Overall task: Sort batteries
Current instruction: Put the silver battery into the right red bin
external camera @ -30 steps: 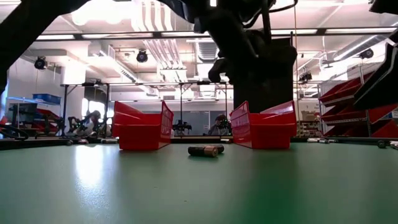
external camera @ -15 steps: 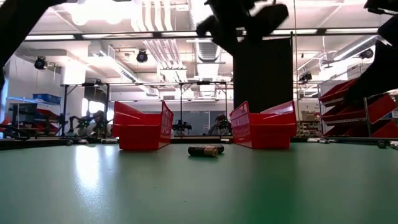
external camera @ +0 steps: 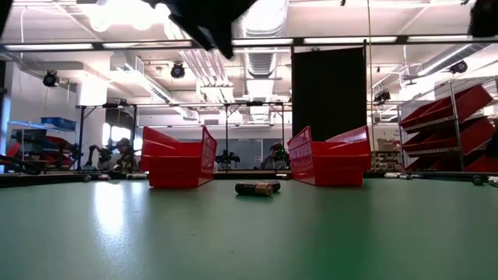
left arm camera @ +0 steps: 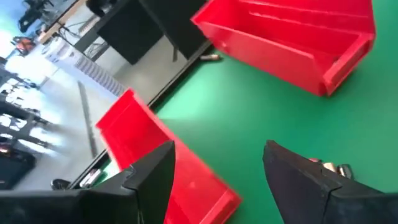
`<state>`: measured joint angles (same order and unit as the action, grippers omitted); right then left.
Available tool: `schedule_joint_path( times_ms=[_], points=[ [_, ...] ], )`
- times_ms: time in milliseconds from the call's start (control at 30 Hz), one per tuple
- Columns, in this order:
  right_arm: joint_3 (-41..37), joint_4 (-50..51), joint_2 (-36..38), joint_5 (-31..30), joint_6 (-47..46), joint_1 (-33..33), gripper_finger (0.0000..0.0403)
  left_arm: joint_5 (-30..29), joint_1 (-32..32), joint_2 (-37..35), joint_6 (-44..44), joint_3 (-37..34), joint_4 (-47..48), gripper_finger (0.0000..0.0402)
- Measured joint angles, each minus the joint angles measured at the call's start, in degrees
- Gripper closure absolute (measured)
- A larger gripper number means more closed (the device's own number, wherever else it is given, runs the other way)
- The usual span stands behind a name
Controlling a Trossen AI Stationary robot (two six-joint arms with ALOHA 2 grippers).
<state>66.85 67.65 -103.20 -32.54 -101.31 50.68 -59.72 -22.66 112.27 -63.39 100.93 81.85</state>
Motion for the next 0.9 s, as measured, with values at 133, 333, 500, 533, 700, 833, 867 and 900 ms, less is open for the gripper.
schedule_joint_path(
  times_ms=[133, 333, 500, 533, 700, 833, 867, 900],
  points=[
    [8.73, -0.49, 0.09, 4.68, 12.91, 0.31, 0.0197, -3.67, -4.30, -9.47, -4.65, -12.46, -5.90, 0.0179],
    [17.23, -0.46, 0.14, 16.12, 33.26, 0.84, 0.0197, 4.43, -7.15, -22.38, 24.03, -30.38, -38.44, 0.0180],
    [17.65, 1.35, 0.14, 31.98, 41.13, 1.55, 0.0197, 36.43, -7.32, -28.01, 62.24, -44.36, -80.78, 0.0180],
    [17.04, 1.36, 0.14, 35.12, 41.55, 2.12, 0.0197, 42.37, -7.17, -28.44, 67.37, -46.37, -86.31, 0.0180],
    [12.26, 2.94, 0.14, 45.04, 40.74, 5.91, 0.0197, 46.92, -5.97, -30.74, 85.45, -50.04, -100.39, 0.0180],
    [8.85, 1.19, 0.14, 45.87, 38.18, 8.46, 0.0197, 41.37, -3.16, -32.67, 87.62, -48.30, -99.61, 0.0180],
    [8.24, 0.25, 0.14, 46.83, 38.86, 8.96, 0.0197, 40.46, -2.42, -33.05, 87.02, -47.92, -99.53, 0.0180],
    [7.80, -0.31, 0.14, 47.96, 39.75, 9.48, 0.0197, 40.04, -1.54, -33.25, 85.92, -47.52, -99.62, 0.0180]
  ],
)
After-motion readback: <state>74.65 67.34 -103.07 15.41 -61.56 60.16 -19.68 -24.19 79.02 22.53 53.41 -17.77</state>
